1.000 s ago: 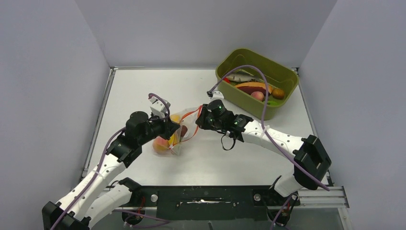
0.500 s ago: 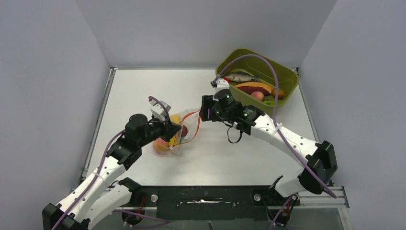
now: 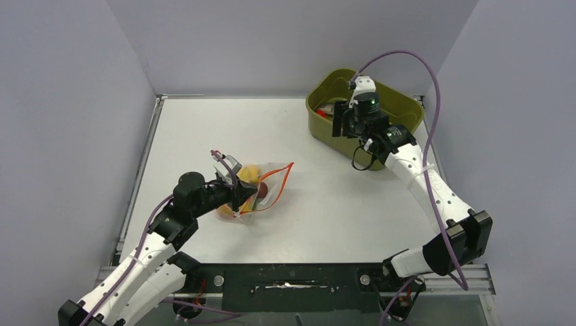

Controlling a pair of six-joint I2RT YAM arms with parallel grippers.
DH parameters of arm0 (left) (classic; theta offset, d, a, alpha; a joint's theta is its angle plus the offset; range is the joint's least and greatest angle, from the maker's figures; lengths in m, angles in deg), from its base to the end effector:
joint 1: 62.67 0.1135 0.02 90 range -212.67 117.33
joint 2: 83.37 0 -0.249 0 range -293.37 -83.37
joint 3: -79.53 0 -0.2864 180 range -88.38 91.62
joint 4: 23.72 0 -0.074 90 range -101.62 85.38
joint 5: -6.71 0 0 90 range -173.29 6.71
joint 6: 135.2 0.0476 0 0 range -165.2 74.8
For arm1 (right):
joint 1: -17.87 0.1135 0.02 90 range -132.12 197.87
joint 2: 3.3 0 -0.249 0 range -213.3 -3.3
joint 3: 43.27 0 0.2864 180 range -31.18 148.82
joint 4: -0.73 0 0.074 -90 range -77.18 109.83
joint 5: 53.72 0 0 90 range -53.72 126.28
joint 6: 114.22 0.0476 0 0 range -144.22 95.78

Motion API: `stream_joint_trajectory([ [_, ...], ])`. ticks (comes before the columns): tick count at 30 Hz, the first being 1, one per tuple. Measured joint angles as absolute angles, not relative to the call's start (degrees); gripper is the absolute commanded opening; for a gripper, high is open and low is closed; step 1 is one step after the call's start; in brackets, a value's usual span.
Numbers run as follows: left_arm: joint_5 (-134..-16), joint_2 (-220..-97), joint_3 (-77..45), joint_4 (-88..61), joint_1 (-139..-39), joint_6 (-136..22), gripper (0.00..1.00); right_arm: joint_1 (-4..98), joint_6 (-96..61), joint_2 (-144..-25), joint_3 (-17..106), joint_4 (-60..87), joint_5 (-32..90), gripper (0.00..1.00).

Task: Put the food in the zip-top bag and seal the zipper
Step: Move the bin to the center of the board.

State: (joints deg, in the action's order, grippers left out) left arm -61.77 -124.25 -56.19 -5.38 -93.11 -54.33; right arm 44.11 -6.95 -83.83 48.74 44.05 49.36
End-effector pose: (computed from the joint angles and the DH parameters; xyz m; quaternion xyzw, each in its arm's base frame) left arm 0.1911 -0.1326 0.2630 0.2558 0.7446 -0.3419 0.5130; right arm 0.3294 0.1504 0.3526 -0.0127 0.8699 0.0865 0.4854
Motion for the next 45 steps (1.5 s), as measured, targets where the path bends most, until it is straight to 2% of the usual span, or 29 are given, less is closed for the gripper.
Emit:
stream_joint_trajectory([
  [8,-61.58,-123.73,-57.13,-6.17,-93.11,-52.42,0.0,32.14,-13.85,-89.53,51.69,44.18,48.0,0.67],
  [17,-61.69,-123.77,-58.01,-7.79,-93.11,-51.81,0.0,24.75,-20.1,-102.1,55.49,43.81,46.3,0.66],
  [22,-62.1,-124.03,-58.27,-8.01,-93.11,-51.51,0.0,20.86,-23.08,-110.39,59.54,43.83,43.67,0.69],
  [35,-63.76,-126.68,-58.88,-8.03,-93.11,-51.33,0.0,19.57,-27.43,-126.97,76.08,43.22,39.13,0.81],
  [45,-64.07,-128.95,-58.88,-8.03,-93.11,-50.72,0.0,19.81,-31.99,-130.21,80.24,39.06,30.43,0.89],
])
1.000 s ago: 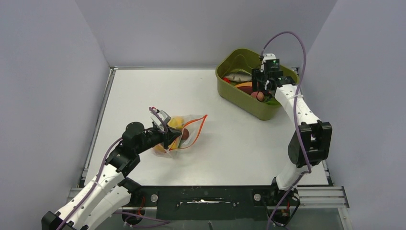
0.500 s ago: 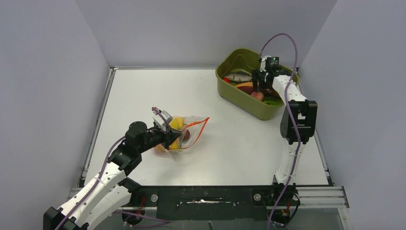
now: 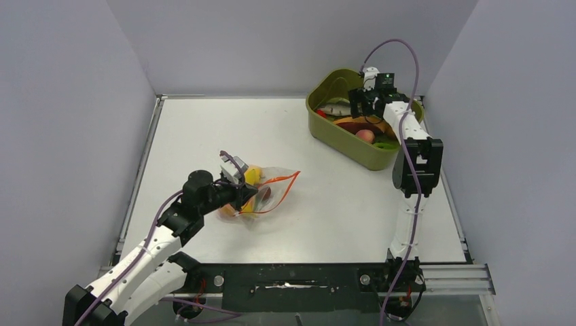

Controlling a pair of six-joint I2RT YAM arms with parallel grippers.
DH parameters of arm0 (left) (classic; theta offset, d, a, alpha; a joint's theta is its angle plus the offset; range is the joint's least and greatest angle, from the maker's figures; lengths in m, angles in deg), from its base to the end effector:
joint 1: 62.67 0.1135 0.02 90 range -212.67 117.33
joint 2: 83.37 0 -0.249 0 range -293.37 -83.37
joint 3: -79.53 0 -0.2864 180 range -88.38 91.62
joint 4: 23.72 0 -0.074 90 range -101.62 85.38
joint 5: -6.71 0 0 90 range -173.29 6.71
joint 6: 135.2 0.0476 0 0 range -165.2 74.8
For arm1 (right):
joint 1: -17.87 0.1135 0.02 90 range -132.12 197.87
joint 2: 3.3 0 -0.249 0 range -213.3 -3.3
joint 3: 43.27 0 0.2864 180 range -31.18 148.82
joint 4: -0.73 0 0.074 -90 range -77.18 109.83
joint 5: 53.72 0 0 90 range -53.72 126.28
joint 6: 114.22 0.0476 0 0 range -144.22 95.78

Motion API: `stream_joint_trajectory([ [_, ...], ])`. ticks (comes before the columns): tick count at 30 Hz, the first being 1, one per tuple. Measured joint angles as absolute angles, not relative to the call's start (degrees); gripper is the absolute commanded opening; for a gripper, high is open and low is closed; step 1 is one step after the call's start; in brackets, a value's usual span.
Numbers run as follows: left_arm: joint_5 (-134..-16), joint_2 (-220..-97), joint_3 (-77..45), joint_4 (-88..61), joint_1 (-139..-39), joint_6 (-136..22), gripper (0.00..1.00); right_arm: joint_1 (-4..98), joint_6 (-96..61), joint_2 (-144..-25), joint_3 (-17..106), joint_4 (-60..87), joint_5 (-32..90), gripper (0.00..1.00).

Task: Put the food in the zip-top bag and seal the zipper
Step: Move the bin to the center of the board.

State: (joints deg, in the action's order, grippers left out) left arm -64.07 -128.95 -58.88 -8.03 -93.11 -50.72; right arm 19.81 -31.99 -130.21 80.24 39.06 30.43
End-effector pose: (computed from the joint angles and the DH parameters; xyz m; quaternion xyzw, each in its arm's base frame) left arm 0.2019 -0.1368 0.2314 0.2678 0.7663 -0.3051 0.4979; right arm 0.5455 0.0233 0.2148 -0.0979 0.9064 0.0257 0.4102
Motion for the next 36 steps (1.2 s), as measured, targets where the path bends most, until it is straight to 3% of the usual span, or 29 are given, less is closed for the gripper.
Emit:
stream_joint_trajectory([
  [15,-64.07,-128.14,-58.9,-7.98,-93.35,-50.46,0.0,20.57,-33.5,-139.54,88.34,38.71,17.21,0.85],
  [17,-64.07,-128.1,-58.88,-7.98,-93.37,-50.46,0.0,20.71,-33.7,-139.85,88.34,38.93,17.99,0.78],
  [21,-64.48,-127.97,-58.9,-7.92,-93.39,-50.41,0.0,20.99,-33.87,-139.87,88.13,39.57,21.77,0.53],
  [23,-65.18,-127.68,-58.9,-7.74,-93.39,-50.26,0.0,21.06,-33.39,-139.28,86.73,39.3,24.16,0.48],
  [36,-68.38,-125.74,-58.9,-7.15,-93.39,-49.87,0.0,18.91,-24.69,-130.3,78.46,42.01,39.81,0.48],
])
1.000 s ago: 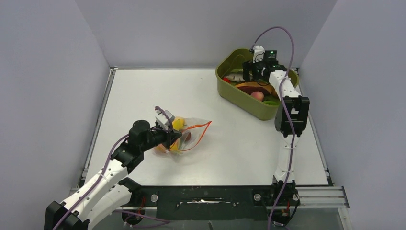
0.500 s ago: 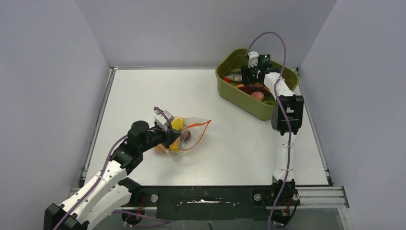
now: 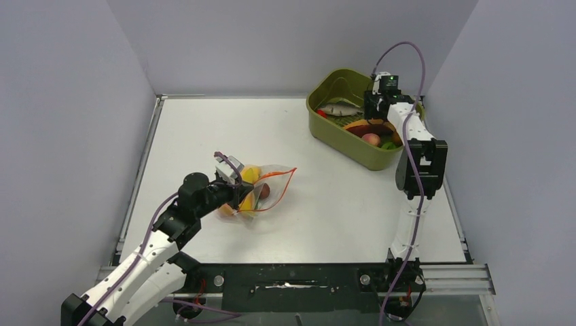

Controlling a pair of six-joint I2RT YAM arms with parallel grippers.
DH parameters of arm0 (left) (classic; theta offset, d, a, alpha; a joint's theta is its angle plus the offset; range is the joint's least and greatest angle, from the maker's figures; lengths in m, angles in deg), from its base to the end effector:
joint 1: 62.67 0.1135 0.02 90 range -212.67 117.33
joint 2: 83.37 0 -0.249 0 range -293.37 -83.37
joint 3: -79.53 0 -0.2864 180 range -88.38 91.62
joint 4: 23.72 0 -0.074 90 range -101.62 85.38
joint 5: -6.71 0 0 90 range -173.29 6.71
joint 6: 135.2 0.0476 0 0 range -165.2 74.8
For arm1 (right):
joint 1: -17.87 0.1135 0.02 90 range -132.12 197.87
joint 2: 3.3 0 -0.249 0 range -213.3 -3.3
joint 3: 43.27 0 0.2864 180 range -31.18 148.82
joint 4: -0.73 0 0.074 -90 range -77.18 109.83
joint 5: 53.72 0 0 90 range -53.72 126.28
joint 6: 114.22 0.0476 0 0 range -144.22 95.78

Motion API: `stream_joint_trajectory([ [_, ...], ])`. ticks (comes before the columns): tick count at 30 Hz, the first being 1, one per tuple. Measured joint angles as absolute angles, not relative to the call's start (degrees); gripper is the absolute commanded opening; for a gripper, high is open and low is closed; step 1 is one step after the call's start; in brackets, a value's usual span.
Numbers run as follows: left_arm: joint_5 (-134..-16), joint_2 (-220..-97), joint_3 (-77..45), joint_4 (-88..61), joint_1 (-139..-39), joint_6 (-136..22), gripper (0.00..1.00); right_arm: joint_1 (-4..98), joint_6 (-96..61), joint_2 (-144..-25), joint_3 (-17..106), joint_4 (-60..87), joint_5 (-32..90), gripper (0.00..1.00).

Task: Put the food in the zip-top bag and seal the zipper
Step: Move the bin to the center of the board.

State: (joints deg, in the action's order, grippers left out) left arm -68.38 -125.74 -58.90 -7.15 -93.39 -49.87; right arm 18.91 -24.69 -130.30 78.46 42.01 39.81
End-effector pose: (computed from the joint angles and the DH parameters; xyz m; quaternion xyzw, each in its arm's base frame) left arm 0.1974 -0.1316 0.2415 0.2549 0.7611 -0.2781 0.5277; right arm 0.5386 0.0068 0.1978 -0.0008 0.9286 -0.0268 0.3701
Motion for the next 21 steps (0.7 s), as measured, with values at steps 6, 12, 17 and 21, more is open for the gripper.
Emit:
stream_joint_trajectory([
  [6,-69.6,-124.76,-58.9,-7.09,-93.39,-49.76,0.0,17.71,-23.05,-123.59,76.08,42.12,39.74,0.51],
  [12,-69.95,-124.52,-58.9,-7.05,-93.39,-48.93,0.0,17.43,-22.75,-118.3,70.95,42.71,38.56,0.53],
  [17,-70.6,-124.54,-58.9,-7.02,-93.39,-48.73,0.0,17.71,-20.76,-115.35,64.3,44.33,38.6,0.54],
  [21,-71.57,-124.49,-58.88,-6.21,-93.39,-48.71,0.0,19.18,-19.16,-114.12,59.84,45.99,40.16,0.55],
])
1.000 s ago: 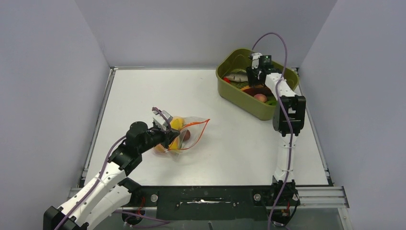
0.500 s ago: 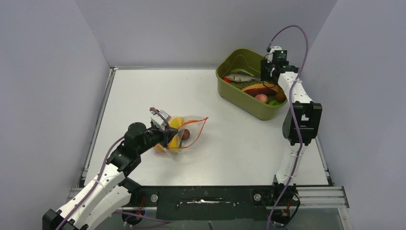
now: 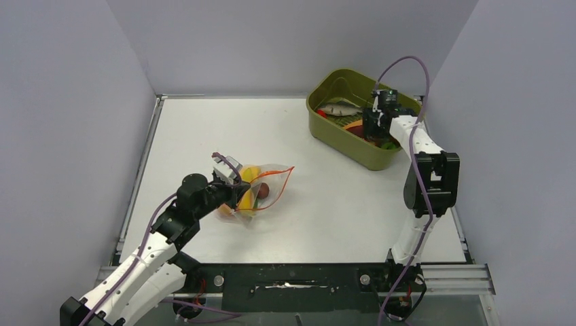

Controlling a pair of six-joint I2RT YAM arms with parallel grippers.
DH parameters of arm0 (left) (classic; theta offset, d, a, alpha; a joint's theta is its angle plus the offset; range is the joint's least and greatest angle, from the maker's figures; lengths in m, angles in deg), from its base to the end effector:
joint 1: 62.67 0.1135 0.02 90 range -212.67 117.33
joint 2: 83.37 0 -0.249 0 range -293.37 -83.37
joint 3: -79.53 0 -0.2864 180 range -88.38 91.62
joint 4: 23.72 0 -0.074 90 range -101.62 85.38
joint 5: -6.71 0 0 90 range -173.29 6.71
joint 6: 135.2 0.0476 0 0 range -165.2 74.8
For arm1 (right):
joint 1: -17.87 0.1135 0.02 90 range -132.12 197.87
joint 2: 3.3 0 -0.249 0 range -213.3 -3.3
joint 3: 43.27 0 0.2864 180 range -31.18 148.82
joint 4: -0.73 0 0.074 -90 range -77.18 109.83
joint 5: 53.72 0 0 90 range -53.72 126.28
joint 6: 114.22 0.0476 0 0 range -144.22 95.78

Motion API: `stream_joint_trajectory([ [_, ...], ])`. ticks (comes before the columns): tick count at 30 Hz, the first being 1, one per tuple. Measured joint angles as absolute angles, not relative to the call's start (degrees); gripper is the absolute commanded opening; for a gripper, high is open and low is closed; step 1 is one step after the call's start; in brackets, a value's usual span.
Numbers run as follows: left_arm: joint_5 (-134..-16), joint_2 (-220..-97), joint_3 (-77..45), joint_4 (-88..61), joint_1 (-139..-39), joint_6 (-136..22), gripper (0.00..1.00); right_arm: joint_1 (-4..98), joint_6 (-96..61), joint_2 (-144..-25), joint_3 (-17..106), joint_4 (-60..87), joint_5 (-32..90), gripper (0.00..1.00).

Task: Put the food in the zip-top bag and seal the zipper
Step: Move the bin to the center of the board.

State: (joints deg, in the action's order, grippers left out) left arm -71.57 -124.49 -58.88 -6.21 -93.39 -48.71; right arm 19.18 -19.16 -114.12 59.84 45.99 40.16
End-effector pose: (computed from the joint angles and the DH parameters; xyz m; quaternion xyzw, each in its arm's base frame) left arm 0.1963 -0.1279 0.2443 0.2471 0.7631 -0.2525 0.5411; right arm 0.4654 0.0074 0.2108 0.0418 0.9468 -0.0144 0.3187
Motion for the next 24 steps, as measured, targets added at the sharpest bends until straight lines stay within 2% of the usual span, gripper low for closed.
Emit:
stream_joint_trajectory([
  [9,-72.4,-120.93,-58.9,-5.21,-93.46,-48.29,0.0,25.43,-11.34,-105.84,50.31,47.13,41.66,0.55],
  [20,-72.46,-123.69,-58.9,-5.43,-93.61,-49.34,0.0,29.32,-4.54,-103.15,50.27,48.18,38.38,0.56],
  [24,-73.45,-125.11,-59.06,-6.3,-93.7,-50.9,0.0,27.46,-8.76,-104.11,55.91,48.31,37.99,0.62],
])
